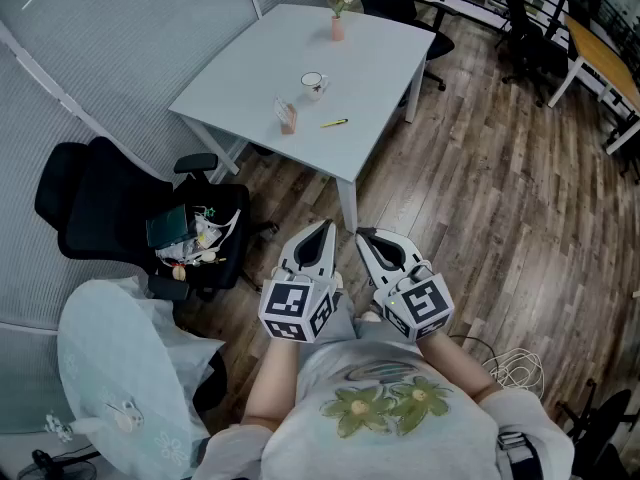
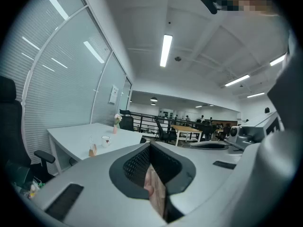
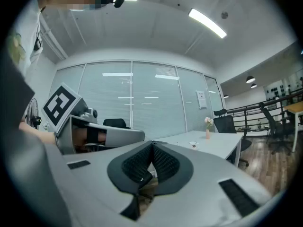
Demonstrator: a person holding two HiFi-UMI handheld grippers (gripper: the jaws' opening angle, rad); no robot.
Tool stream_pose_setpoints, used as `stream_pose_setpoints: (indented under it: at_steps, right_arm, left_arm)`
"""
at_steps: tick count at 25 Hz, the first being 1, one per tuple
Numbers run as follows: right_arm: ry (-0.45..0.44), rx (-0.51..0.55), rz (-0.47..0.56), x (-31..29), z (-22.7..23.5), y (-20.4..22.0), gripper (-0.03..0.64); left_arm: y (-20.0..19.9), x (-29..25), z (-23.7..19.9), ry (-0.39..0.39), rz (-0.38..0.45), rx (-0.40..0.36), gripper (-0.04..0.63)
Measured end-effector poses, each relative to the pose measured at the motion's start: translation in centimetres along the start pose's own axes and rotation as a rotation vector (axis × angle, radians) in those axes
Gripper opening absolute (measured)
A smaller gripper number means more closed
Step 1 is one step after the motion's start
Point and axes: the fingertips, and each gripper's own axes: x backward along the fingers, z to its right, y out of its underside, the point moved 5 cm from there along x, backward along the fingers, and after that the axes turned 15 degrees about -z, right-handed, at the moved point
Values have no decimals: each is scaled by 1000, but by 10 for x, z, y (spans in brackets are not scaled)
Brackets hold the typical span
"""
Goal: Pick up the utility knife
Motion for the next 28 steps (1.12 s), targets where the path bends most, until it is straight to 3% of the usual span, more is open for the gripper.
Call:
stream_pose_setpoints:
  at_steps: [12, 28]
  right_arm:
    - [7, 7, -35, -69, 30, -8, 3]
    - [178, -11, -68, -258, 110, -71, 5]
  left_arm:
    - [-15, -57, -63, 28, -52, -4, 2]
    - [-86, -173, -249, 158, -106, -59, 2]
